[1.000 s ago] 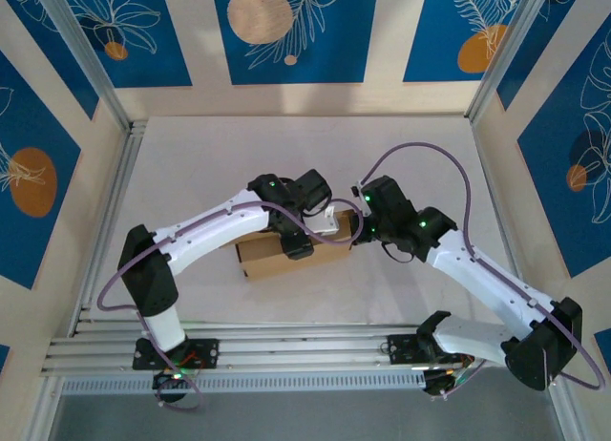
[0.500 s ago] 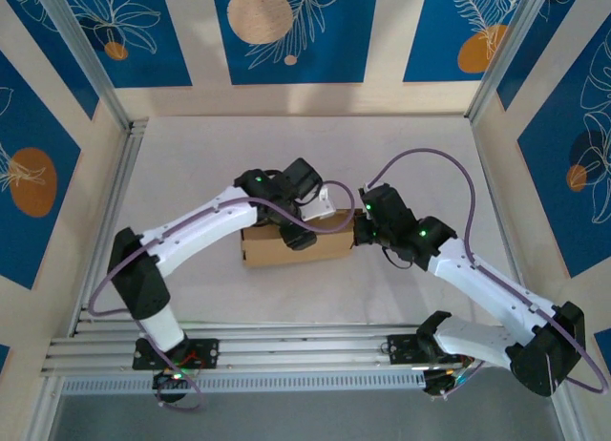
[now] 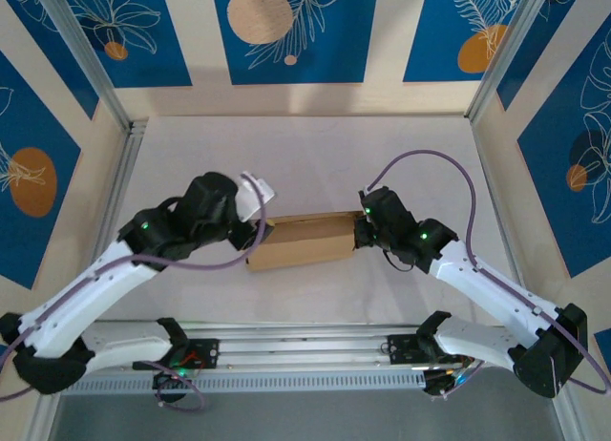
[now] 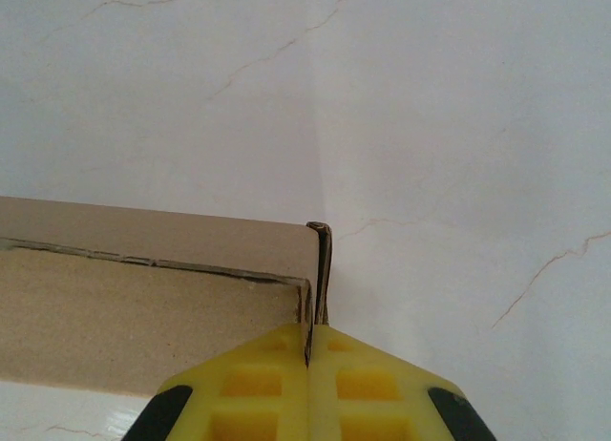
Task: Fold the paper box
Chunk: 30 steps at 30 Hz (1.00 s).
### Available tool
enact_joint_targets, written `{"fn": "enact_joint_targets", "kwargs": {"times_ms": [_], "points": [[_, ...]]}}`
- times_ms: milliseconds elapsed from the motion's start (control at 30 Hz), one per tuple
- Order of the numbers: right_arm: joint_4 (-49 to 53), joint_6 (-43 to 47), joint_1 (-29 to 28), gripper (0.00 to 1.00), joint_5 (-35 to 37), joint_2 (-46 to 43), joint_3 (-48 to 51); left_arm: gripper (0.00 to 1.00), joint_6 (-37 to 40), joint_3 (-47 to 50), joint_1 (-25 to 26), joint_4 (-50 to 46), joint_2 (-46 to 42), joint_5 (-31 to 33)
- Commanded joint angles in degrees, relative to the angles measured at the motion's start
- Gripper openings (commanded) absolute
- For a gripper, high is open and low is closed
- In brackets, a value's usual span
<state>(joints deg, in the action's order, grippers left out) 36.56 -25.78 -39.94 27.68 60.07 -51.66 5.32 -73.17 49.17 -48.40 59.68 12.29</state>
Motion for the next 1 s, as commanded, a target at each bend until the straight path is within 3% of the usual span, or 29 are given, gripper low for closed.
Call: {"fn": "enact_joint_targets", "kwargs": {"times_ms": [0, 267, 500, 667, 967], "points": [[4.14, 0.47, -0.41, 0.0, 1.18, -0.74, 1.56, 0.66, -5.29, 4.05, -0.74, -4.19, -4.3, 6.22], [3.78, 0.64, -0.76, 0.0, 0.62, -1.01, 1.76, 0.68, -4.19, 11.38, -2.6, -3.75, -6.16, 9.37], [4.47, 0.26, -1.34, 0.0, 0.88, -1.5, 2.01, 0.58, -2.54, 13.01, -9.77, -1.05, -4.2, 0.82], [4.57, 0.2, -1.37, 0.0, 1.19, -1.98, 2.11, 0.54, -1.29, 15.77, -10.92, -0.35, -6.16, -4.82], [3.61, -0.32, -1.41, 0.0, 1.01, -1.32, 2.56, 0.44, 1.46, 18.47, -11.09, 0.69, -7.28, -4.78]]}}
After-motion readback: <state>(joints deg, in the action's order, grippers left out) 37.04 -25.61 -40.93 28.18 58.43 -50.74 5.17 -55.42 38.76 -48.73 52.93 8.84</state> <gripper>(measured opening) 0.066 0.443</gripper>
